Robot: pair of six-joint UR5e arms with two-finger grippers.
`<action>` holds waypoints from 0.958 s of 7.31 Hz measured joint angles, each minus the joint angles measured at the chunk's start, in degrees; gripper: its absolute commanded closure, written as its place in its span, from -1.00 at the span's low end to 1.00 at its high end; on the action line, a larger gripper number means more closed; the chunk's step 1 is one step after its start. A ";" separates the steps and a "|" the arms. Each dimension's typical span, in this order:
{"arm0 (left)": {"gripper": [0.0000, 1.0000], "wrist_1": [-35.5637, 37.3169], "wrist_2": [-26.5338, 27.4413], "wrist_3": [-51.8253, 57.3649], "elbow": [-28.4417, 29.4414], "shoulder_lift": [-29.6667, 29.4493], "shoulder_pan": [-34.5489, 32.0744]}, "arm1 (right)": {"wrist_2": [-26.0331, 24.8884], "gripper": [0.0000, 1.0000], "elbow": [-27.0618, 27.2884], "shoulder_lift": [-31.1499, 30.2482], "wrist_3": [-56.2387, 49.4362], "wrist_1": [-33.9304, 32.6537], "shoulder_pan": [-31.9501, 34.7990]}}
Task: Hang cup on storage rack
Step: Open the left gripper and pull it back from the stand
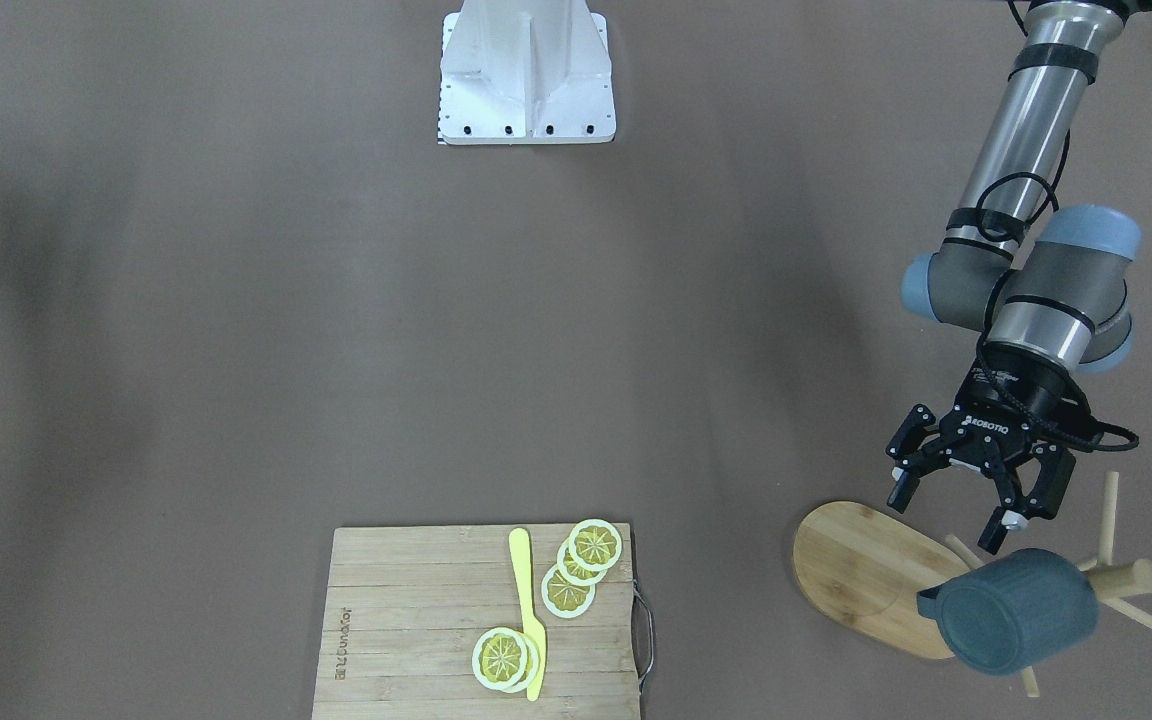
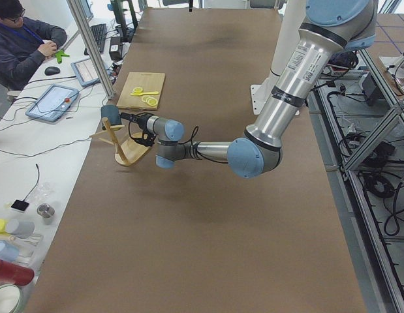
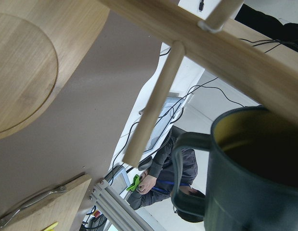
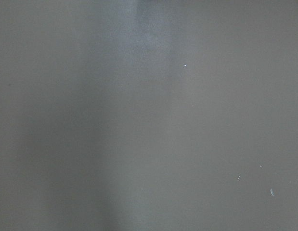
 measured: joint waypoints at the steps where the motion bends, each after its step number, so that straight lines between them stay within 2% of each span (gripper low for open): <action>1: -0.98 -0.85 -0.04 1.54 -2.17 1.24 0.13 | 0.00 -1.00 0.02 0.00 -0.03 0.00 0.00; 3: -0.98 -1.35 -1.20 3.63 -9.06 4.59 0.27 | 0.02 -1.00 0.02 -0.01 -0.05 0.00 0.00; 4: -0.98 -1.42 -3.65 5.20 -12.36 6.44 0.27 | 0.04 -1.00 0.03 -0.04 -0.05 -0.02 0.00; 7: -0.98 -1.34 -16.43 22.35 -21.50 12.48 -0.02 | -0.02 -1.00 0.03 -0.21 -0.05 -0.01 0.00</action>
